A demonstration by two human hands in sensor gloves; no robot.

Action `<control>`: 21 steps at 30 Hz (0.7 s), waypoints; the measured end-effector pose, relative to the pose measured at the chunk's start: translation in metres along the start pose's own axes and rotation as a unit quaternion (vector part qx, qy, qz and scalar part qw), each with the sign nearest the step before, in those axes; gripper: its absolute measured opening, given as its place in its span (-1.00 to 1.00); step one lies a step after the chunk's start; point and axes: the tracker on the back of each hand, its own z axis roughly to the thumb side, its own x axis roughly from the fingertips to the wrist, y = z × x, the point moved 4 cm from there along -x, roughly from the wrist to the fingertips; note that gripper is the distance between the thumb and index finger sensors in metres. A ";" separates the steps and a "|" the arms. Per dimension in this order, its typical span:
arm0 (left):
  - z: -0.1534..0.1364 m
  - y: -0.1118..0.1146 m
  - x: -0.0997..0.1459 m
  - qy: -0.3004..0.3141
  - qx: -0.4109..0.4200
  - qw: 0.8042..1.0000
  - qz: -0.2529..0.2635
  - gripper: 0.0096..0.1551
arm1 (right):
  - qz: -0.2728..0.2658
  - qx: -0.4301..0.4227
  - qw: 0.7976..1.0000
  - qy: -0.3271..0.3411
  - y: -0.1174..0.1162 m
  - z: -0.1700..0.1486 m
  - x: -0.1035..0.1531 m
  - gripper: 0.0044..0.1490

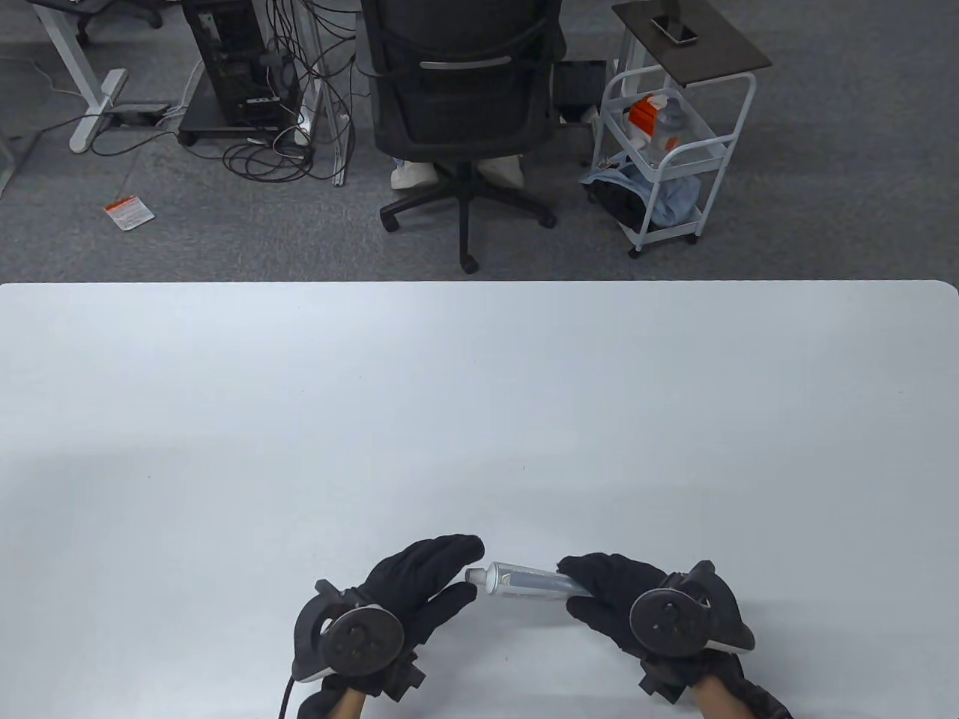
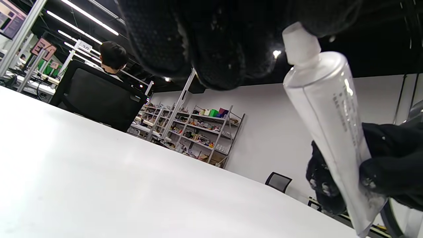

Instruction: Unscrew tube cap from toothpaste tube

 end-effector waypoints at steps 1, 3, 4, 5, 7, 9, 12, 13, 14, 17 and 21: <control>0.001 0.001 0.000 0.000 -0.003 1.000 -0.001 -0.47 | 0.002 0.004 1.000 0.000 0.000 0.000 0.000 -0.34; 0.001 0.001 0.000 -0.005 -0.005 1.000 0.005 -0.49 | 0.002 0.002 1.000 0.001 0.000 0.000 0.000 -0.34; 0.001 0.001 -0.001 -0.006 -0.003 1.000 0.009 -0.49 | 0.004 -0.002 1.000 0.002 -0.001 0.000 0.000 -0.34; 0.001 0.000 -0.001 -0.011 0.000 1.000 0.013 -0.48 | 0.004 -0.002 1.000 0.002 -0.001 0.001 0.000 -0.34; 0.001 0.000 -0.001 -0.019 -0.004 0.999 0.025 -0.48 | 0.005 -0.002 1.000 0.005 -0.002 0.002 0.000 -0.34; 0.001 0.001 0.000 -0.029 -0.018 0.999 0.037 -0.46 | 0.008 0.004 1.000 0.006 -0.003 0.003 -0.001 -0.33; 0.002 0.002 0.000 -0.036 -0.028 0.998 0.044 -0.42 | 0.014 0.004 1.000 0.007 -0.005 0.004 -0.001 -0.34; 0.001 0.002 0.000 -0.036 -0.027 0.998 0.041 -0.40 | 0.014 0.004 1.000 0.007 -0.005 0.004 -0.001 -0.34; 0.001 0.003 0.000 -0.033 -0.024 0.999 0.034 -0.37 | 0.013 0.002 1.000 0.006 -0.005 0.004 -0.001 -0.34; 0.001 0.003 0.000 -0.011 -0.001 1.000 0.013 -0.27 | 0.007 -0.002 1.000 0.004 -0.002 0.002 0.000 -0.34; 0.004 0.000 0.000 -0.001 -0.001 1.000 0.009 -0.31 | 0.001 -0.010 1.000 0.002 0.001 0.000 0.000 -0.34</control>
